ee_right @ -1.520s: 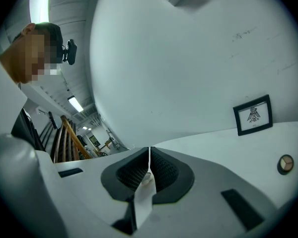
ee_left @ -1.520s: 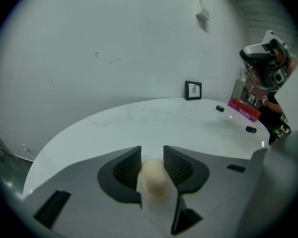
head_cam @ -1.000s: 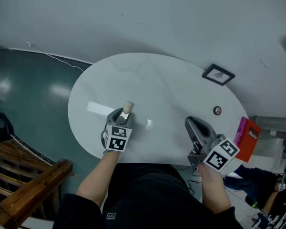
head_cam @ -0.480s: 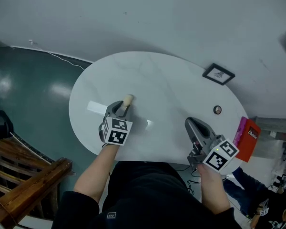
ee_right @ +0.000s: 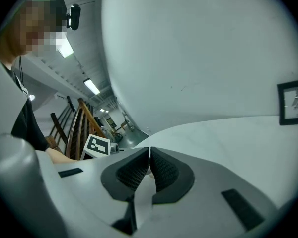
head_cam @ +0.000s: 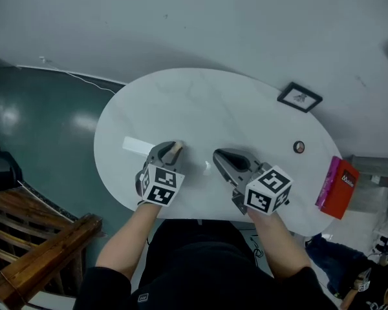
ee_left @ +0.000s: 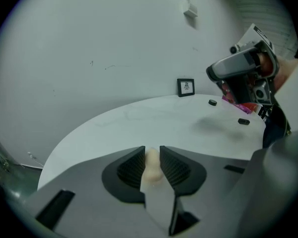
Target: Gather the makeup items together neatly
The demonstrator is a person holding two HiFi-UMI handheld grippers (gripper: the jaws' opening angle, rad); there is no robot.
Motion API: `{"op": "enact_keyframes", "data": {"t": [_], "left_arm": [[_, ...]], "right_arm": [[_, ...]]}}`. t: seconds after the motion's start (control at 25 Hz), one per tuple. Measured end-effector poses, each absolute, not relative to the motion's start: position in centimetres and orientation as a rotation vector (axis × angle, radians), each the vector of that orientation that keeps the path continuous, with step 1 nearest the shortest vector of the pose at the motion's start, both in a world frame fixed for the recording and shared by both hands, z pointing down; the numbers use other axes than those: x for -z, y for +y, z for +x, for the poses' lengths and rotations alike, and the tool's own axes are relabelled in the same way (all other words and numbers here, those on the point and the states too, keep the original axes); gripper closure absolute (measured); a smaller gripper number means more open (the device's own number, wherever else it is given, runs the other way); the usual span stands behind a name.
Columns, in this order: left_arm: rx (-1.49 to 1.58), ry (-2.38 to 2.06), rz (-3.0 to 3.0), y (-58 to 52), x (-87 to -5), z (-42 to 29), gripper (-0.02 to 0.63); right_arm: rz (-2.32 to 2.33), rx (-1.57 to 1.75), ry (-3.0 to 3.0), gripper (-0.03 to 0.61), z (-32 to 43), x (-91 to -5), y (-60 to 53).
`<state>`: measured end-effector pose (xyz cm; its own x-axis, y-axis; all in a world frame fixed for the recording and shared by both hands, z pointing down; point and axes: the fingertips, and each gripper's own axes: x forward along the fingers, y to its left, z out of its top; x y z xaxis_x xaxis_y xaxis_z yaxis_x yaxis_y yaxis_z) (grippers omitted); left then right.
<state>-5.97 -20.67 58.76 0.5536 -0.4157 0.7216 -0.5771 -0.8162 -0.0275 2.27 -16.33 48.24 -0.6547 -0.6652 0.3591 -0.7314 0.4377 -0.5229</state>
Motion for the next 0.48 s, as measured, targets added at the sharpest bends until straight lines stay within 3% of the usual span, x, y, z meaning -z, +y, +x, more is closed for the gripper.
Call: {"op": "enact_keyframes", "data": {"t": [0.32,0.4,0.48], "left_arm": [[-1.055,-0.884,2.584,-20.8,-59.4,-6.9,0.514],[-1.042,-0.889,2.570,-20.4,-59.6,-7.3,0.451],[-1.025,-0.890,2.551,-19.8,-60.0,-7.7,0.436]], "right_arm": [[1.208,-1.083,-2.563,0.541,1.2,-50.4,-16.3],[1.226,-1.099,-2.540,0.541,2.0,-50.9,-15.8],[1.244,-1.107,-2.521,0.541,2.7,-51.2,-15.4]]}}
